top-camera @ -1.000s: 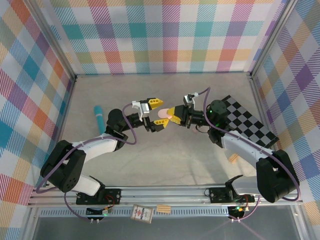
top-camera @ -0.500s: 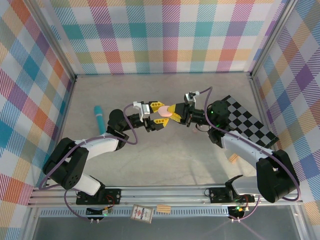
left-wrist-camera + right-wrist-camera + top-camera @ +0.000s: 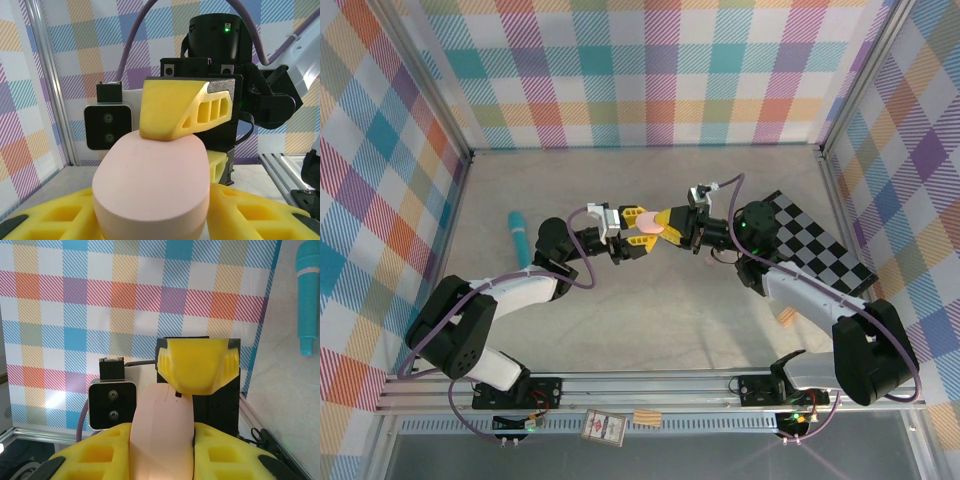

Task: Insert the wireless bluetooth earbuds into the charging case

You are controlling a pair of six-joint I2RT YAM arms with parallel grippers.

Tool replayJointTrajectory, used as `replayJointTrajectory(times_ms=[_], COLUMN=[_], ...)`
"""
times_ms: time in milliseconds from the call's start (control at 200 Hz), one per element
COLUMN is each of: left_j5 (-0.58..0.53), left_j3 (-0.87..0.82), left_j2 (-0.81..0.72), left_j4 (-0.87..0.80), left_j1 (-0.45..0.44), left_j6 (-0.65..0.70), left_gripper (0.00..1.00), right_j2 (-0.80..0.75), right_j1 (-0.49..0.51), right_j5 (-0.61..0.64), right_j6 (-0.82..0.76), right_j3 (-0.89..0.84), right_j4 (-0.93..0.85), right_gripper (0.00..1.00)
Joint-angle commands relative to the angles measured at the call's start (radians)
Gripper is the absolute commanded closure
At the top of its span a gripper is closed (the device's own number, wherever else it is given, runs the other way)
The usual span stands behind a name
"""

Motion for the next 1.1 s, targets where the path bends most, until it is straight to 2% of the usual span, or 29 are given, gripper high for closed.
replayJointTrajectory(times_ms=[0, 215, 325, 515, 710, 1095], left_j5=[0.041, 0.050, 0.051, 0.049, 0.052, 0.060], left_j3=[0.032, 0.040, 0.040, 0.038, 0.041, 0.042], left_j2=[-0.002, -0.002, 0.005, 0.014, 0.020, 0.015], left_j4=[0.029, 0.024, 0.019, 0.025, 0.025, 0.032], left_j1=[-0.003, -0.004, -0.003, -0.004, -0.004, -0.003], left_j6=[0.004, 0.000, 0.007, 0.008, 0.006, -0.007], left_gripper=[0.51, 0.51, 0.56, 0.49, 0.49, 0.66], right_j2=[-0.012, -0.012, -0.013, -0.015, -0.013, -0.015], right_j1=[0.005, 0.005, 0.005, 0.006, 0.007, 0.011], right_j5=[0.002, 0.002, 0.003, -0.002, 0.001, 0.008], right_j6=[-0.018, -0.030, -0.024, -0.009, -0.003, -0.018], right_j3=[0.011, 0.014, 0.019, 0.029, 0.029, 0.025], right_j4=[0.015, -0.005, -0.002, 0.020, 0.029, 0.001], right_gripper=[0.86, 0.86, 0.86, 0.86, 0.86, 0.83])
